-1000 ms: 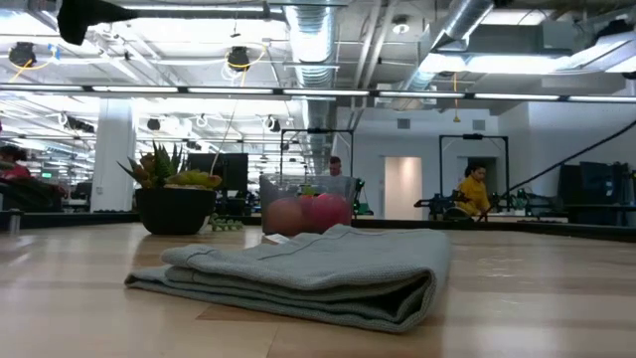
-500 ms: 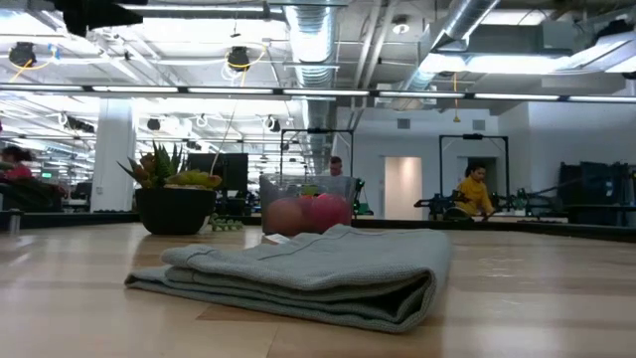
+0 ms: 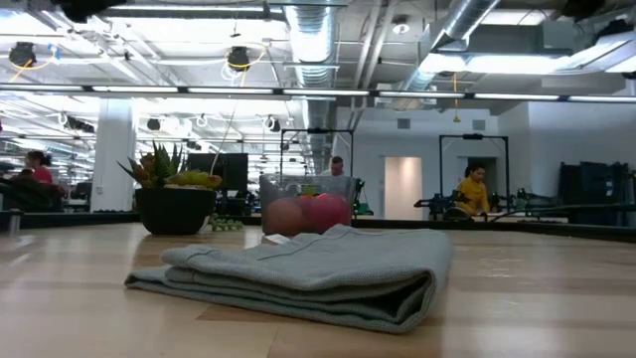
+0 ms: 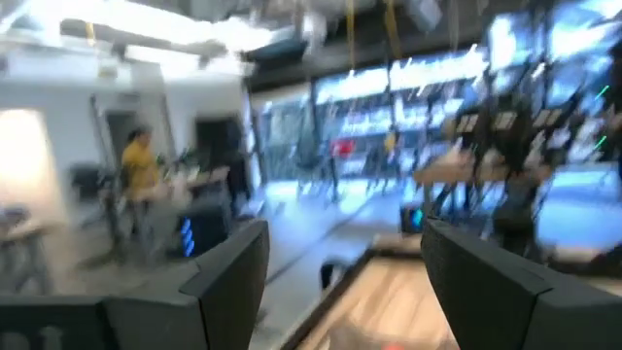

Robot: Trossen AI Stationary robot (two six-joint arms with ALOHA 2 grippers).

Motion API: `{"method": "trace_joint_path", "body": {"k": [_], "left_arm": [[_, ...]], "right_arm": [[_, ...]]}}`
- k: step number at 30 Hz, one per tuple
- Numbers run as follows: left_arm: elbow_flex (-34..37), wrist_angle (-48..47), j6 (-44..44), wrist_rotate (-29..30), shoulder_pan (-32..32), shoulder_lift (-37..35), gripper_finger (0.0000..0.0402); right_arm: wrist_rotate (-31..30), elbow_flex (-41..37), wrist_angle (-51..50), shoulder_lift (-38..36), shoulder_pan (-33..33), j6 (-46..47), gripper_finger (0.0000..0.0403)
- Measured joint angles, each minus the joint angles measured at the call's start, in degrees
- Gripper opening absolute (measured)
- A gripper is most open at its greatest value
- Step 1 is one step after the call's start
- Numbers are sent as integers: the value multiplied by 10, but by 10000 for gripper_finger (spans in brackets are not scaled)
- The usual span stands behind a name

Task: Pick and placing Produce into tupperware
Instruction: Return to Home Position

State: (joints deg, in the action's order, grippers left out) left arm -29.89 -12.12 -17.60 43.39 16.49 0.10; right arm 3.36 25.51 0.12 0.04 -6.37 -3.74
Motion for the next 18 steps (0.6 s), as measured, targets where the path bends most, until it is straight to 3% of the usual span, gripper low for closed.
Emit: {"method": "trace_joint_path", "body": {"k": [5,11,18], "left_arm": [[16,101,-70,-60,-2,-1,259],[55,119,-29,-62,-3,-1,259],[104,117,44,-56,-2,0,259]], "right_arm": [[21,-50,74,13,0,28,183],[41,-119,150,16,0,73,184],[60,-122,76,1,3,136,182]]}}
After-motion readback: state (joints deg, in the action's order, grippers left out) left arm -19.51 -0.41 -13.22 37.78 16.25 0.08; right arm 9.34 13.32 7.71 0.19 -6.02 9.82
